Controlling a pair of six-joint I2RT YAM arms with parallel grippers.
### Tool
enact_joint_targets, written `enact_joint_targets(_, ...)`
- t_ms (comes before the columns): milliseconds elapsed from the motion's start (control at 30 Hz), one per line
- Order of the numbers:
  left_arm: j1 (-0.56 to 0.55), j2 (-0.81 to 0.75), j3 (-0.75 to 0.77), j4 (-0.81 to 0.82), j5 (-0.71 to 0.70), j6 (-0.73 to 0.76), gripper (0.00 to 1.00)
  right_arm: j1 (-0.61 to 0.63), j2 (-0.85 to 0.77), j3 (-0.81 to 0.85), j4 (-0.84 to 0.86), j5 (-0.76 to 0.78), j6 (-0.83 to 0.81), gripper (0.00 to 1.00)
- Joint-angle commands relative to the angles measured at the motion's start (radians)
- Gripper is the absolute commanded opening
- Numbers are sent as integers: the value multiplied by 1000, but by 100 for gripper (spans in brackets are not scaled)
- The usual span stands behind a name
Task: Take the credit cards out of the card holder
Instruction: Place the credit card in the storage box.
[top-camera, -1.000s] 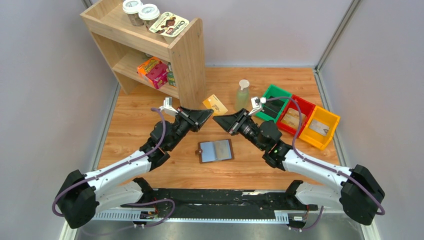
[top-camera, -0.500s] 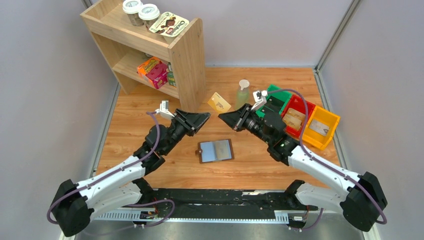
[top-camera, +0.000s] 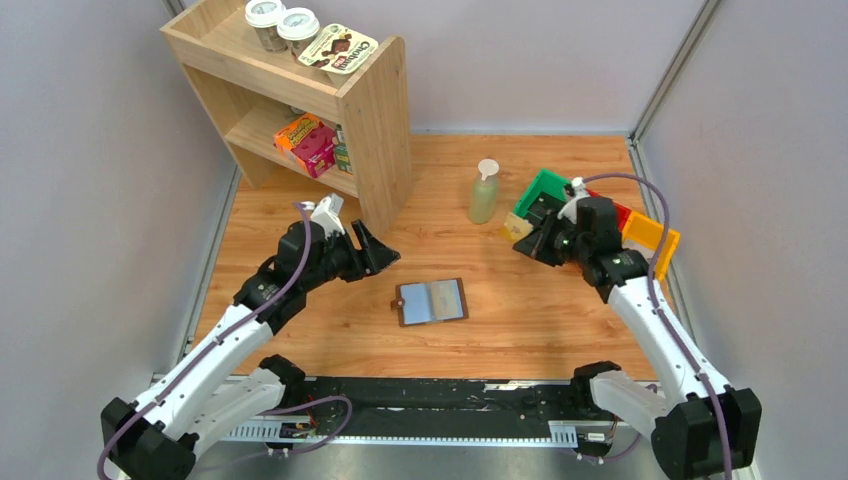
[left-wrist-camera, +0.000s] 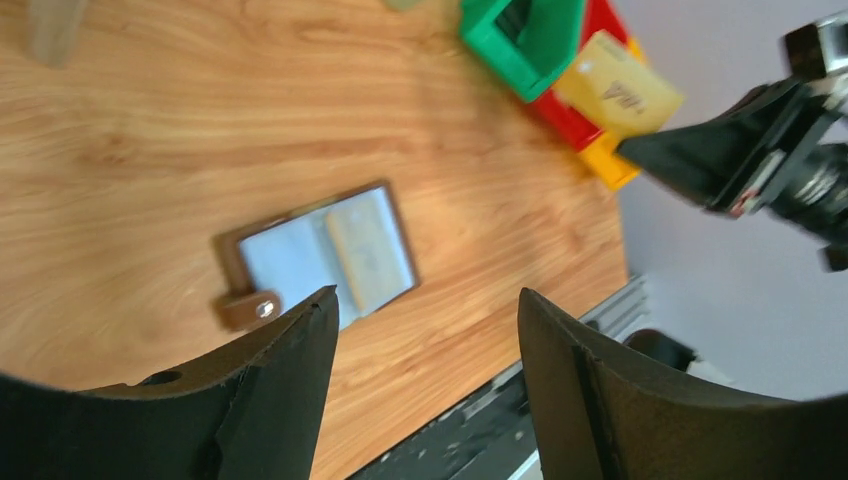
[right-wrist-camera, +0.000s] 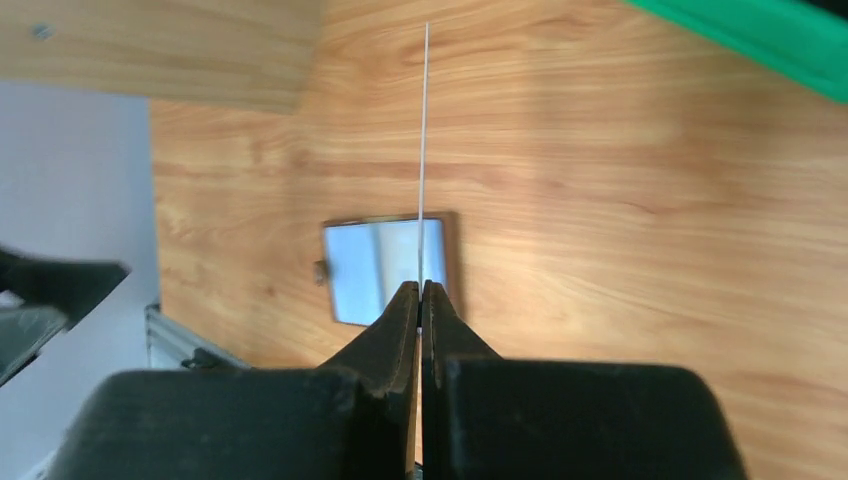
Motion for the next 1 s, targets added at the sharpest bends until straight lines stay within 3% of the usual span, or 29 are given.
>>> enact_joint_targets(0,27,-2,134,-333,-15,303,75,-200,-1,81,-265,-34,-150,0)
enact_joint_targets(133,51,2,182,-450,-82,451,82,-420,51,112,-363,-10,-190,0)
enact_joint_targets(300,77,-8,191,-520,-134,572,83,-535,135,181,-412,78,-242,0)
enact_joint_targets(500,79,-103,121,-488,-273,658,83,-580,302,284,-402,104,-294,0)
enact_joint_targets(700,80,-153,102,-494,-385,673,83,-584,483,410,-373,9,-336,0)
enact_joint_targets(967,80,-170,99,-491,-398,669,83,-583,680,502,-365,-74,-355,0)
